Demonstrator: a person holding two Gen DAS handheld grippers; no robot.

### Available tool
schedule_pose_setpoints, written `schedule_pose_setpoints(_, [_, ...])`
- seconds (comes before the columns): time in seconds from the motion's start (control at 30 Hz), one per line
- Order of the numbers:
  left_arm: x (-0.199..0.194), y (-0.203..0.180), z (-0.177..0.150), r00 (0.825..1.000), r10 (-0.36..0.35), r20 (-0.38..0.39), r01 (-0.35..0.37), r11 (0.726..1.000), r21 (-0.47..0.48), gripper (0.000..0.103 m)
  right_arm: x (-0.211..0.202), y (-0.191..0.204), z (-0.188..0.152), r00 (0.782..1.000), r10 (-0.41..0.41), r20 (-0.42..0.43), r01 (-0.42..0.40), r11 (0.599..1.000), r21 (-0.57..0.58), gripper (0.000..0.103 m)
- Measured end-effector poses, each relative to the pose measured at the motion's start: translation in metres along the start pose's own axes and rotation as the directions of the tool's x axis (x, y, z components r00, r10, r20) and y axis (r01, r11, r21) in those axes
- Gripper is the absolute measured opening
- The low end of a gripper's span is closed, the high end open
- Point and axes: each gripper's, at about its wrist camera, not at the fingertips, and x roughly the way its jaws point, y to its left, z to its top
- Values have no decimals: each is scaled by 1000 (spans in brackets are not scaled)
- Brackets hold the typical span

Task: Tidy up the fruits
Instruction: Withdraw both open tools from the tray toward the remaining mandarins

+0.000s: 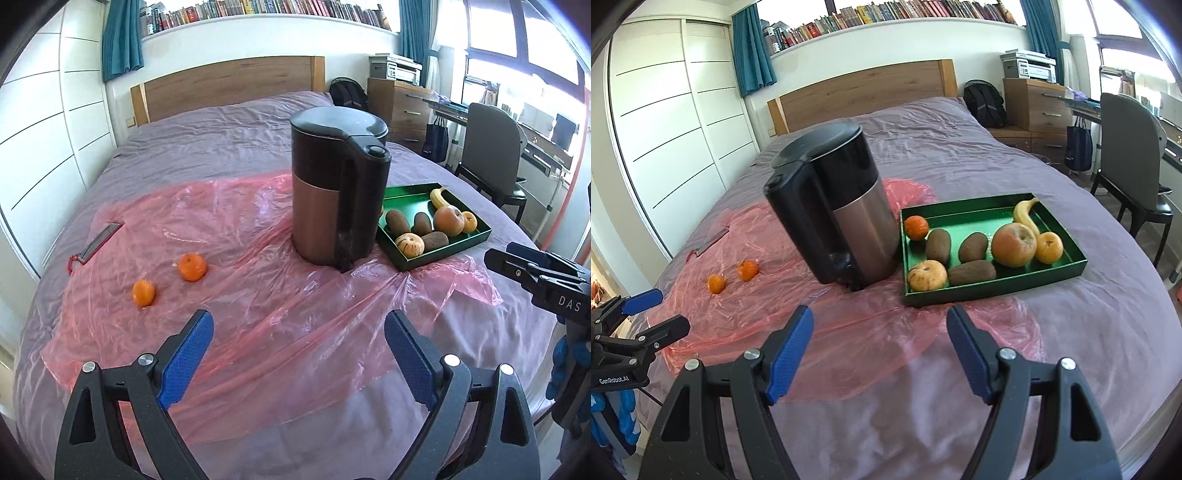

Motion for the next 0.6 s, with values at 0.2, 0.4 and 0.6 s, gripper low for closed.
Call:
schedule_pose_setpoints(0.2, [-20,39,-16,999,36,36,-33,996,-80,92,-7,39,-14,1000,15,-18,-16,999,-37,100])
schedule_pose_setpoints(0.4, [-33,87,-37,994,101,43,-92,979,-180,92,-9,73,-27,998,33,-46,-37,996,-80,100])
schedule_pose_setpoints(0.6, [-38,134,-60,984,175,28,-161,951,-264,93,0,110,-41,993,66,-93,-78,988,-134,100])
